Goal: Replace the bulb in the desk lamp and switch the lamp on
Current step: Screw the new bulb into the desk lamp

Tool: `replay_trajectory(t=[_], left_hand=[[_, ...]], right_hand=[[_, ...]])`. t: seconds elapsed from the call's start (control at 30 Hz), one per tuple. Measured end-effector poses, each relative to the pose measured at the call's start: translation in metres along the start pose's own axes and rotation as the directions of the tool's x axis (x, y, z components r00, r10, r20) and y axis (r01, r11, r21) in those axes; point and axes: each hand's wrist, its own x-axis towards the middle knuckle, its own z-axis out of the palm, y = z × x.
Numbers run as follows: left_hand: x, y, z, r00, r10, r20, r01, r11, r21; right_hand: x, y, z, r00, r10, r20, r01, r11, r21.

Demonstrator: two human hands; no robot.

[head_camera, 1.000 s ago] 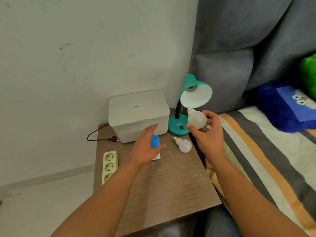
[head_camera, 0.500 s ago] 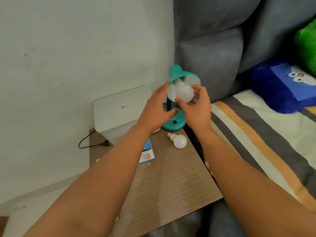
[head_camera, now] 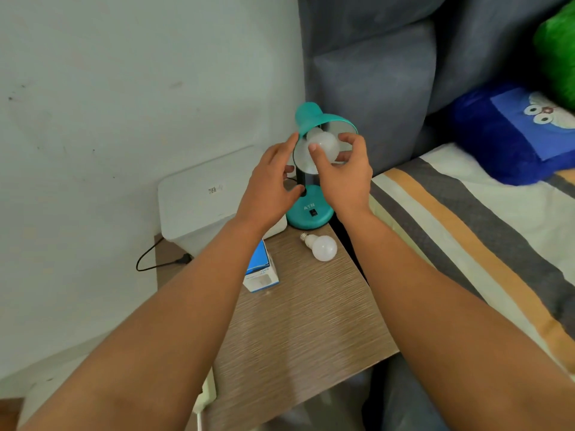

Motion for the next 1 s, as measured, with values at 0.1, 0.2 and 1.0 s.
replay_trajectory(t=[0.1,0.2,1.0], left_hand=[[0.007,-0.005,-0.002,0.999,0.041,0.014,-0.042,0.997,0.064],[0.017,-0.007,-0.007,0.996,0.080,0.038,-0.085,0.982,0.169],[0.037,-0.002,-0.016,0.969,0.224,0.108,-0.247,0.919,0.307]], right_hand=[[0.001,-0.002,0.000,0.999,0.043,0.017,-0.043,0.999,0.009],[0.004,-0.003,0.003,0.994,0.107,0.028,-0.108,0.993,0.044],[-0.001,-0.014,0.006,0.945,0.310,0.099,-0.312,0.950,0.005]])
